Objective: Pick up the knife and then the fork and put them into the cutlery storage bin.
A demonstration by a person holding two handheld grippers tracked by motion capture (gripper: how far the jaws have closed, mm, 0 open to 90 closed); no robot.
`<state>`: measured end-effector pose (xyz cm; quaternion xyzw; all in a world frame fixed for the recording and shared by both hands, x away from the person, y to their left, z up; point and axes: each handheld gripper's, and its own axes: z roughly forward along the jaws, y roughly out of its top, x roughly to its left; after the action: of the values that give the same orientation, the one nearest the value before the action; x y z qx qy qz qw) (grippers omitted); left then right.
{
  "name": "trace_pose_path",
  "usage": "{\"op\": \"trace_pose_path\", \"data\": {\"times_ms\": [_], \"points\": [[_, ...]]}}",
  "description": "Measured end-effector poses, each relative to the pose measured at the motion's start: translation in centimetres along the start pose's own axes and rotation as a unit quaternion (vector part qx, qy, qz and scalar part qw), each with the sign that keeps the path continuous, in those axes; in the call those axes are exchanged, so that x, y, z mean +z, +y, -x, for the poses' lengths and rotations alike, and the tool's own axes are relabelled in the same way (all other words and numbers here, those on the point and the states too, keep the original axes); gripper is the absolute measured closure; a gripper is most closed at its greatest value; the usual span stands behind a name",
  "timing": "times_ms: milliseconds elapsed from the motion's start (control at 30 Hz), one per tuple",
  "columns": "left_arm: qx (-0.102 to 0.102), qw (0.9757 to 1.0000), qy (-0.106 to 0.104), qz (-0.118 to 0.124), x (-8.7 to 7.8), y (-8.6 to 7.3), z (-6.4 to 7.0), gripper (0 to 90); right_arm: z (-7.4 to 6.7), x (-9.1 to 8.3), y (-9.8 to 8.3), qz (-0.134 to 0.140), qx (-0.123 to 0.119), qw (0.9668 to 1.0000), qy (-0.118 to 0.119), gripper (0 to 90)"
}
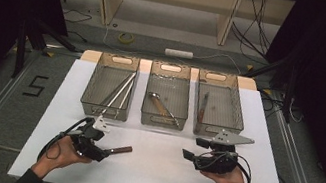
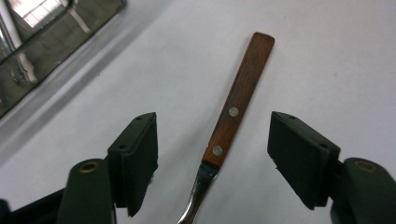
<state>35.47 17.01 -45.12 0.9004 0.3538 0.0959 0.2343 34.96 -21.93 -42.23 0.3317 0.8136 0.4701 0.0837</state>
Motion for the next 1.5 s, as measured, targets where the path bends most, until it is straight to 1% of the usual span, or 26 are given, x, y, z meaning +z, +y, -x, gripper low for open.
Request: {"op": "trace_pose_path", "data": {"times_ms": [67, 133, 233, 433, 533, 567, 600, 867, 900, 933, 967, 1033, 1100, 1167, 1233, 1300, 1333, 1400, 1500], "points": [[0.000, 1.0000, -0.003, -0.009, 0.2, 0.1, -0.1, 36.4, -0.3, 0.0, -0.2, -0.002, -0.002, 1.0000, 0.002, 32.4], [0.002, 0.9999, -0.004, -0.015, 0.3, 0.2, -0.1, 37.9, -0.5, -0.1, -0.4, -0.001, -0.001, 1.0000, 0.006, 31.9], [0.004, 0.9996, -0.010, -0.024, 0.5, 0.2, -0.2, 39.8, -0.8, -0.3, -0.6, 0.004, -0.001, 1.0000, 0.006, 30.2], [0.010, 0.9990, -0.011, -0.043, 0.8, 0.2, -0.4, 42.6, -1.0, -0.5, -1.1, 0.012, 0.007, 0.9999, 0.003, 28.4], [0.016, 0.9984, -0.013, -0.052, 0.9, 0.3, -0.4, 45.1, -1.0, -0.4, -1.2, 0.007, 0.007, 0.9999, 0.003, 27.9], [0.021, 0.9981, -0.013, -0.057, 0.9, 0.4, -0.5, 46.1, -1.1, -0.3, -1.3, 0.007, 0.007, 0.9999, 0.004, 27.9], [0.018, 0.9982, -0.014, -0.056, 1.0, 0.5, -0.4, 46.9, -1.1, -0.3, -1.3, 0.005, 0.007, 0.9999, 0.005, 27.9], [0.035, 0.9962, -0.022, -0.076, 1.2, 0.9, -0.4, 52.8, -1.1, -0.1, -1.3, 0.001, 0.006, 1.0000, 0.008, 27.9], [0.033, 0.9962, -0.023, -0.077, 1.2, 0.9, -0.3, 53.5, -1.1, -0.1, -1.3, 0.001, 0.006, 1.0000, 0.008, 28.0], [0.037, 0.9958, -0.026, -0.080, 1.2, 1.0, -0.4, 54.2, -1.1, -0.1, -1.3, 0.000, 0.005, 0.9999, 0.008, 28.0], [0.035, 0.9958, -0.030, -0.079, 1.3, 1.0, -0.3, 54.7, -1.2, -0.1, -1.3, 0.000, 0.005, 0.9999, 0.009, 28.0], [0.039, 0.9951, -0.026, -0.087, 1.5, 1.1, -0.3, 56.2, -1.2, -0.1, -1.3, -0.001, 0.005, 0.9999, 0.010, 28.0], [0.043, 0.9940, -0.030, -0.096, 1.6, 1.1, -0.4, 58.2, -1.2, 0.0, -1.3, -0.002, 0.005, 0.9999, 0.010, 28.0], [0.040, 0.9940, -0.031, -0.097, 1.7, 1.2, -0.3, 59.7, -1.3, 0.0, -1.3, -0.002, 0.004, 0.9999, 0.011, 28.1], [0.044, 0.9929, -0.035, -0.105, 1.9, 1.2, -0.3, 61.8, -1.3, 0.0, -1.3, -0.002, 0.004, 0.9999, 0.011, 28.1], [0.046, 0.9922, -0.035, -0.111, 2.0, 1.3, -0.4, 63.5, -1.3, 0.0, -1.3, -0.003, 0.004, 0.9999, 0.011, 28.2], [0.043, 0.9925, -0.032, -0.110, 2.1, 1.3, -0.3, 63.9, -1.3, 0.0, -1.3, -0.004, 0.004, 0.9999, 0.012, 28.2], [0.045, 0.9920, -0.034, -0.113, 2.2, 1.3, -0.4, 64.4, -1.3, 0.0, -1.3, -0.005, 0.002, 0.9999, 0.013, 28.2], [0.046, 0.9913, -0.032, -0.119, 2.2, 1.4, -0.4, 66.8, -1.3, 0.1, -1.3, -0.006, 0.001, 0.9999, 0.014, 28.4]]}}
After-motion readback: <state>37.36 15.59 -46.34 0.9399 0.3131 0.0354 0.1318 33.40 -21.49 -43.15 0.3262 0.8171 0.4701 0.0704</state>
